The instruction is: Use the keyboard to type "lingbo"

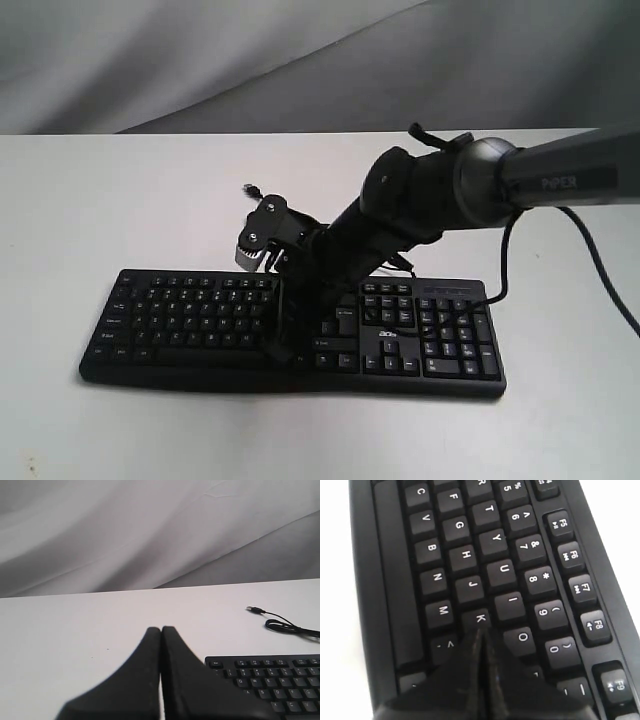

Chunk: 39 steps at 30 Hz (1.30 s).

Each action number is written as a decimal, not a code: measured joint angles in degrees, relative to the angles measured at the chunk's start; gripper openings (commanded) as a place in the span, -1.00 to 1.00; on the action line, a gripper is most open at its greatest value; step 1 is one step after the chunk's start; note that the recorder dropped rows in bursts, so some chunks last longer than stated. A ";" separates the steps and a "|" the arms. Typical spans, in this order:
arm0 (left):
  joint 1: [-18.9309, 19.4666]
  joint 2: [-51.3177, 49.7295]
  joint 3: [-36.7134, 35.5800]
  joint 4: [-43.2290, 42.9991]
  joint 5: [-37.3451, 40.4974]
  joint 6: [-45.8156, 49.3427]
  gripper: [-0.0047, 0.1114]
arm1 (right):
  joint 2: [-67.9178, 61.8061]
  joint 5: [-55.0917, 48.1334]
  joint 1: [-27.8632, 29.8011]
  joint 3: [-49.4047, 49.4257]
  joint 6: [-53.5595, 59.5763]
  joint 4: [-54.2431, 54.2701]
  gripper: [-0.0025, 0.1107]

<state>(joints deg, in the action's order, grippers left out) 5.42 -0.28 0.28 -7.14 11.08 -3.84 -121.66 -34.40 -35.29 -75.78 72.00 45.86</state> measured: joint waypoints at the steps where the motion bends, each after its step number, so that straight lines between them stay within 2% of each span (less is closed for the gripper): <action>1: 0.00 0.00 0.00 0.00 0.00 0.00 -0.91 | -0.37 0.00 0.00 0.00 0.00 0.12 -0.96; 17: 0.00 0.00 0.00 0.00 0.00 0.00 -0.91 | 1.45 1.37 -0.10 -1.52 0.00 0.41 -0.96; 25: 0.00 0.00 0.00 0.00 0.00 0.00 -0.91 | -1.63 0.65 -1.23 -7.16 -0.40 0.39 -0.96; 39: 0.00 0.00 0.00 0.00 0.00 0.00 -0.91 | -3.62 -0.39 -1.23 -7.83 -2.65 -0.51 -0.96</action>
<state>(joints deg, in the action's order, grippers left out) 5.42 -0.28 0.28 -7.14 11.08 -3.84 -125.28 -34.80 -36.52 -83.61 69.35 45.35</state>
